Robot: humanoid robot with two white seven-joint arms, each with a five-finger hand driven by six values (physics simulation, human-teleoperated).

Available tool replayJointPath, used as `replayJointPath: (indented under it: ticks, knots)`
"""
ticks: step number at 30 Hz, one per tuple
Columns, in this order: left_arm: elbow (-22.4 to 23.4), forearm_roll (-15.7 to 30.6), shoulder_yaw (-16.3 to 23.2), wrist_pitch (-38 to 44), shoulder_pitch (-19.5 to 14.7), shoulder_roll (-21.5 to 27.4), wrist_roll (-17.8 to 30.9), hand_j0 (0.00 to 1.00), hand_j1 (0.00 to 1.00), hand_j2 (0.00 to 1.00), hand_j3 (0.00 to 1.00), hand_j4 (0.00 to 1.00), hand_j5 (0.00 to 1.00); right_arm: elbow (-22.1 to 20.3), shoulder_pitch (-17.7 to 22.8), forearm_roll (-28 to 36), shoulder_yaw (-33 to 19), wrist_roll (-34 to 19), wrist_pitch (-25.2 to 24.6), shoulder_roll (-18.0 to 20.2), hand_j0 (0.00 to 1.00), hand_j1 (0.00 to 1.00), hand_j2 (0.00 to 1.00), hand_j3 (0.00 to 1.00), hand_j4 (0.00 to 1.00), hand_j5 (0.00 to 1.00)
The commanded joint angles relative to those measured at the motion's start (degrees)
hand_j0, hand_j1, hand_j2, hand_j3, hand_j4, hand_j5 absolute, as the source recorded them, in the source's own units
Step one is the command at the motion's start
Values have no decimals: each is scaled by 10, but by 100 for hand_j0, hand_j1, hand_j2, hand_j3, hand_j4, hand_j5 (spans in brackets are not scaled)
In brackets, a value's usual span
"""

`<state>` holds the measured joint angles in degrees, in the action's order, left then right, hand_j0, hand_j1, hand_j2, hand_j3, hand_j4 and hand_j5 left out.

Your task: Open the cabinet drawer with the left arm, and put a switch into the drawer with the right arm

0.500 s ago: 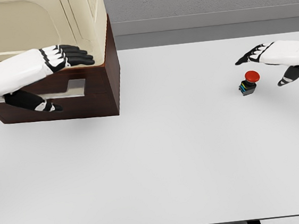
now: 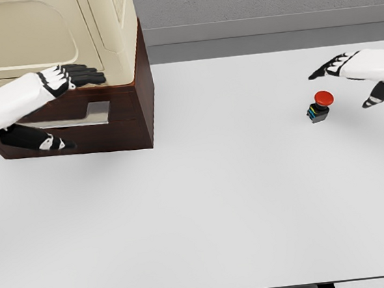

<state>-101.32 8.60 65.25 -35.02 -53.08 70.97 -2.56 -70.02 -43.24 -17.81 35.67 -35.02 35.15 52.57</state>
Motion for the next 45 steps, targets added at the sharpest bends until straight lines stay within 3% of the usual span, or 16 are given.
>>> replayJointPath:
  ticks: [1, 6, 13, 15, 19, 21, 23, 30, 36, 38, 45]
  knots:
    - [0, 4, -1, 0, 0, 1, -30, 100, 100, 100, 100, 100, 100, 2, 0, 3, -1, 0, -2, -2, 100, 100, 100, 100, 100, 100]
    - [1, 4, -2, 0, 31, 0, -30, 100, 100, 100, 100, 100, 100, 22, 3, 1, 3, 0, -2, -30, 100, 100, 100, 100, 100, 100]
    - [1, 1, -5, 0, 27, 65, -25, 100, 100, 100, 100, 100, 100, 51, 3, -5, 5, 0, -2, -53, 100, 100, 100, 100, 100, 100]
    - [1, 1, -4, 0, 27, 69, -21, 100, 100, 100, 100, 100, 100, 80, 0, -6, 5, 0, -2, -65, 100, 100, 100, 100, 100, 100]
    - [1, 1, -2, 0, 32, 67, 6, 100, 100, 100, 100, 100, 100, 103, -2, -6, 6, 0, -2, -81, 100, 100, 100, 100, 100, 100]
    - [1, 1, -1, 0, 33, 60, 64, 100, 100, 100, 100, 100, 100, 111, -4, -23, 5, 0, -2, -86, 100, 100, 100, 100, 100, 100]
    - [1, 0, -1, 0, 33, 61, 88, 100, 100, 100, 100, 100, 100, 125, -4, -24, 6, 0, -2, -92, 100, 100, 100, 100, 100, 100]
    - [1, 1, -9, 0, -16, 66, 90, 100, 100, 100, 100, 100, 100, 126, -11, -26, 5, 0, -2, -96, 97, 97, 97, 97, 97, 97]
    - [2, 17, -10, 0, -21, 62, 115, 100, 100, 100, 100, 100, 100, 125, -12, -26, 6, 0, -2, -100, 90, 90, 90, 90, 90, 90]
    - [2, 42, -10, 0, -26, 64, 131, 100, 100, 100, 100, 100, 100, 123, -11, -26, 6, 0, -2, -100, 89, 89, 89, 89, 89, 89]
    - [2, 44, -9, 0, -23, 65, 135, 100, 100, 100, 100, 100, 100, 122, -11, -27, 6, 0, -2, -97, 85, 85, 85, 85, 85, 85]
